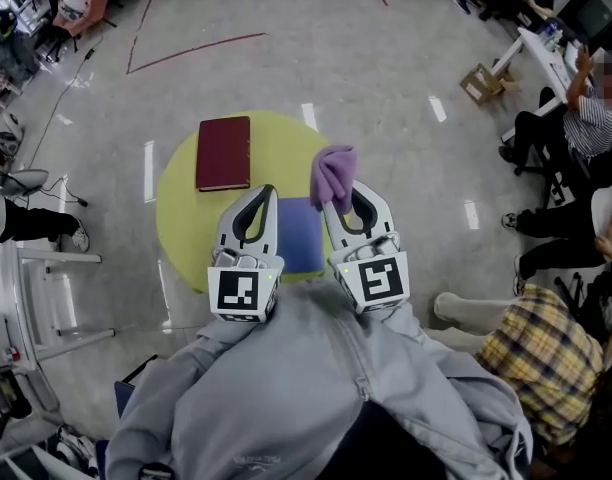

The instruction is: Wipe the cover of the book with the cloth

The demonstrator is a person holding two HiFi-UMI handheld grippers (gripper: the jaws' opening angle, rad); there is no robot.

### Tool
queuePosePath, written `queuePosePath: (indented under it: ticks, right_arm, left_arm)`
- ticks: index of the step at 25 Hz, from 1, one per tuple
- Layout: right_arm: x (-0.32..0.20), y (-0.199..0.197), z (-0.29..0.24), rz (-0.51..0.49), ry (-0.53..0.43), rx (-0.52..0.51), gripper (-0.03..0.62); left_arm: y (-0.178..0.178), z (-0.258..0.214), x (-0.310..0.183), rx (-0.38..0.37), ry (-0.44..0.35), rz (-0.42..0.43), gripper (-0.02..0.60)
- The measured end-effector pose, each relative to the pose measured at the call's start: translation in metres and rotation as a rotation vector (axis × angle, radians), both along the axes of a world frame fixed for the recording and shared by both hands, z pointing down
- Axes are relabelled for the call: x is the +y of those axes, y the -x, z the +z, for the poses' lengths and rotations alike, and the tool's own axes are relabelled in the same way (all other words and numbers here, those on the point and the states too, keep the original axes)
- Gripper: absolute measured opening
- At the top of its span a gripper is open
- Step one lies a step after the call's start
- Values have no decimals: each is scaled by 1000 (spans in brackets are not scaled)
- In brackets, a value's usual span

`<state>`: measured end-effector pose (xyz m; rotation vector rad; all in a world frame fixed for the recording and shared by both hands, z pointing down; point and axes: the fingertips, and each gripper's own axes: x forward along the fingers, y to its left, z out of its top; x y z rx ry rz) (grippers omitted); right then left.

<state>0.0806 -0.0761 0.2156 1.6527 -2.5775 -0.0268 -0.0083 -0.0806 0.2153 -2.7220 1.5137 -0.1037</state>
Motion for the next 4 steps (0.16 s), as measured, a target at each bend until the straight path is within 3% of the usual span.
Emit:
queuePosePath:
  ticks: [4]
  right_arm:
    - [3,-10,-6,-16,-39,-7,101]
  left_arm:
    - [-10,0,6,-1,4,-7,18]
